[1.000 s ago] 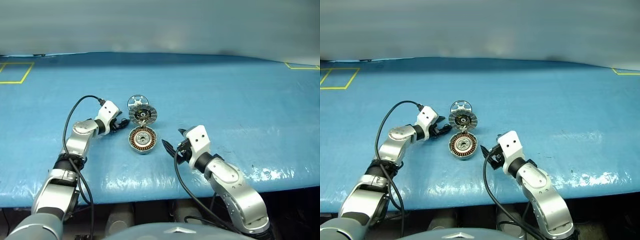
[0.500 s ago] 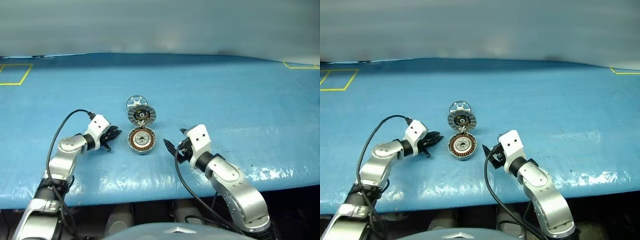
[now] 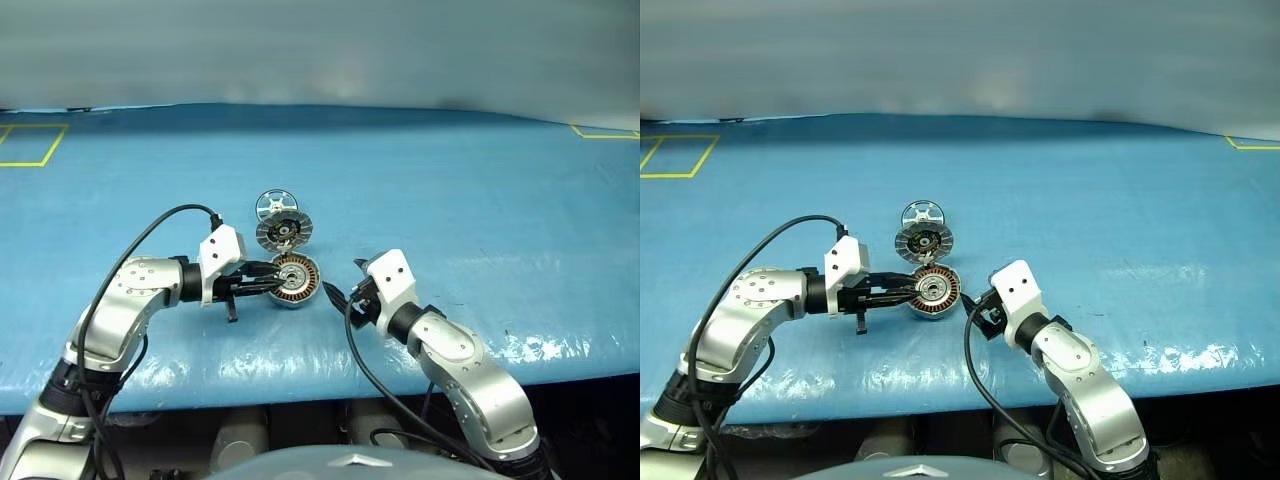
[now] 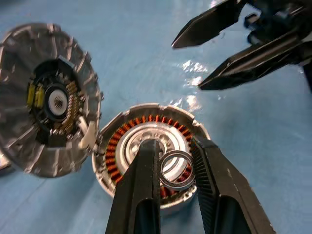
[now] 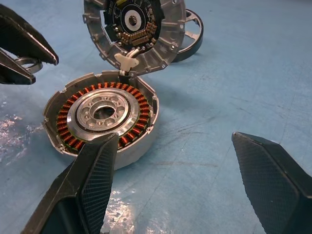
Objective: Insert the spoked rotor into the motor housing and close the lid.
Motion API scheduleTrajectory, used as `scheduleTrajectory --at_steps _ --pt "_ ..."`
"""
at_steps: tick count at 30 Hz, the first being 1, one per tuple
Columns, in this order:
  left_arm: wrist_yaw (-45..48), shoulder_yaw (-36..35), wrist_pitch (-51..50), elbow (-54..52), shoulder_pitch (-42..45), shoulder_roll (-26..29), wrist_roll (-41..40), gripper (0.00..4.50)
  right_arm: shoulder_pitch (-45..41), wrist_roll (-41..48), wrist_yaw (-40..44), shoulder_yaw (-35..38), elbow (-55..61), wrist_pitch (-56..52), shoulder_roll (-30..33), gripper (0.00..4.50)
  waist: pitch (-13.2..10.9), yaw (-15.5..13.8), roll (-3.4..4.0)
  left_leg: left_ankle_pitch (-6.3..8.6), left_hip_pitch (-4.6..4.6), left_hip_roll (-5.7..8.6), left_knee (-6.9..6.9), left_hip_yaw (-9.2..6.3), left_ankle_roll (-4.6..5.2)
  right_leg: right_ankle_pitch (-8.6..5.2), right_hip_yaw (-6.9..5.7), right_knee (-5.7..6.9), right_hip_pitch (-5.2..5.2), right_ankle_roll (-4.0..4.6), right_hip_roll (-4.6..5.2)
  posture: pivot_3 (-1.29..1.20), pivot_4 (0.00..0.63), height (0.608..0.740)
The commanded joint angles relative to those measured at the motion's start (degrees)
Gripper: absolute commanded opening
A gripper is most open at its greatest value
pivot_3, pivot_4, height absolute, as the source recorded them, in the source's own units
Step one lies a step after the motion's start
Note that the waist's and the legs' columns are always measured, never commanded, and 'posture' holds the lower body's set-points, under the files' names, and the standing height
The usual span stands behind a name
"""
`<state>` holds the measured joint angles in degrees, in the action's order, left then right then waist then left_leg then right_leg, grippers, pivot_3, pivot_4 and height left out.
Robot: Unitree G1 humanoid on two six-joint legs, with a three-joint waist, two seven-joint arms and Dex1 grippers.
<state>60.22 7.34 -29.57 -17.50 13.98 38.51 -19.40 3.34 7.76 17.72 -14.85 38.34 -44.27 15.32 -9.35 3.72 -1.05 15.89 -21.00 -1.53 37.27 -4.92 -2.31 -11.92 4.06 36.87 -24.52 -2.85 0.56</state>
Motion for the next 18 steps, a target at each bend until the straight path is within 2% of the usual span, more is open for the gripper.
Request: scheduleTrajectory --at_steps 1,12,18 --pt "1.3 2.0 0.6 0.3 2.3 0.2 0.1 0.64 0.0 0.6 0.2 -0.4 1.5 1.2 0.0 3.89 0.0 0.0 0.0 0.0 -0.01 -0.01 0.0 -0.01 0.0 0.09 -0.01 0.0 -0.01 -0.15 -0.01 0.0 0.15 0.74" --pt "-3.2 7.8 6.4 9.6 5.3 -5.5 7.2 0.64 0.5 0.6 -0.8 -0.9 1.1 2.2 -1.0 3.89 0.0 -0.3 -0.01 0.0 -0.04 0.01 0.03 -0.01 0.0 0.1 0.0 -0.01 0.0 -0.17 -0.01 0.0 0.15 0.74" --pt "-4.7 8.9 7.3 11.6 5.5 -6.6 9.7 0.64 0.5 0.5 -0.9 -1.1 1.2 2.4 -1.1 3.89 0.0 -0.3 -0.01 0.0 -0.03 0.0 0.03 -0.01 0.0 0.11 0.0 0.01 0.0 -0.19 -0.02 0.0 0.15 0.74"
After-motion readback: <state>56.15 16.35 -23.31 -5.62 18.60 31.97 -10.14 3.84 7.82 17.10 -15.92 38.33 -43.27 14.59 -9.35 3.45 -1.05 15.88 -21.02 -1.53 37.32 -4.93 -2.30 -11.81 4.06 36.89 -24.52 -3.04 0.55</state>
